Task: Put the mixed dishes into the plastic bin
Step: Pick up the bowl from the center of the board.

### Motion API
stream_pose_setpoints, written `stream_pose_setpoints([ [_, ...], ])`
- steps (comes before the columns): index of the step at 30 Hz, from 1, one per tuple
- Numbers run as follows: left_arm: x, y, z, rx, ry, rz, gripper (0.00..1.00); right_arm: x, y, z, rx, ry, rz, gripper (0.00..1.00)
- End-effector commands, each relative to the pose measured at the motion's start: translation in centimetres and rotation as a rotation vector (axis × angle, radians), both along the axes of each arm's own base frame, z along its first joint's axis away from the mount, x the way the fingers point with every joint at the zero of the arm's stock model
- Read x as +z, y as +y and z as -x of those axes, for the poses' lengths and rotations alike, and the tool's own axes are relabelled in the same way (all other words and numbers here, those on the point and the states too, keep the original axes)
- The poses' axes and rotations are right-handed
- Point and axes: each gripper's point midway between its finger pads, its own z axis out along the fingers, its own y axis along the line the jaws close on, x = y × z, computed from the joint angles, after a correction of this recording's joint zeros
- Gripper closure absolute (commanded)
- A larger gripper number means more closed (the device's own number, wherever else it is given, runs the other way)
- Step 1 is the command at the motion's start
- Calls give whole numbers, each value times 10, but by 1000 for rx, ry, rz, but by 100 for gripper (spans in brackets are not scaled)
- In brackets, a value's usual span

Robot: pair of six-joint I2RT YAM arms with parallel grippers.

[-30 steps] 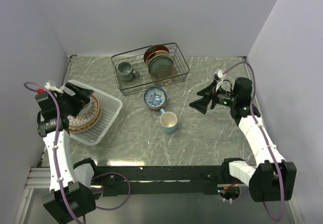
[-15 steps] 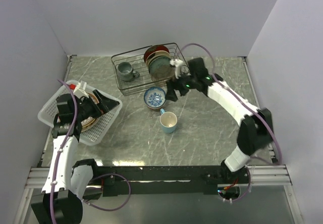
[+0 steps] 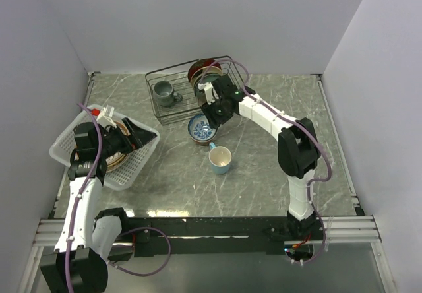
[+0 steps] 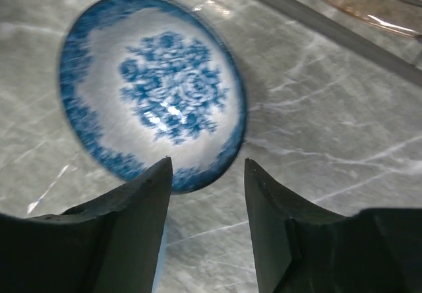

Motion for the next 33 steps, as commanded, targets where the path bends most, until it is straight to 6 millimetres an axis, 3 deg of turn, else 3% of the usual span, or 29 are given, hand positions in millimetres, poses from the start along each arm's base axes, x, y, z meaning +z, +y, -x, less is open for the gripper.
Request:
stream_pose_setpoints([
  [1, 10, -1, -1, -25, -74, -26, 1, 11, -2, -21, -51, -60, 50, 49],
  [11, 10, -1, -1, -18, -72, -28, 1, -12, 4, -27, -56, -26, 80, 57],
  [14, 10, -1, -1, -19, -71, -27, 1, -10, 7, -28, -51, -24, 67, 70],
  [16, 9, -1, -1, -18, -69, -27, 1, -6, 8, -28, -50, -31, 60, 78],
  [19, 9, -1, -1, -17, -68, -26, 1, 5, 7, -29, -50, -56, 54, 83],
  [26, 9, -1, -1, -22, -69, -24, 1, 46, 0, -30, -52, -155, 31, 86],
  [33, 10, -2, -1, -25, -72, -21, 1, 66, 0, -19, -17, -173, -12, 88],
])
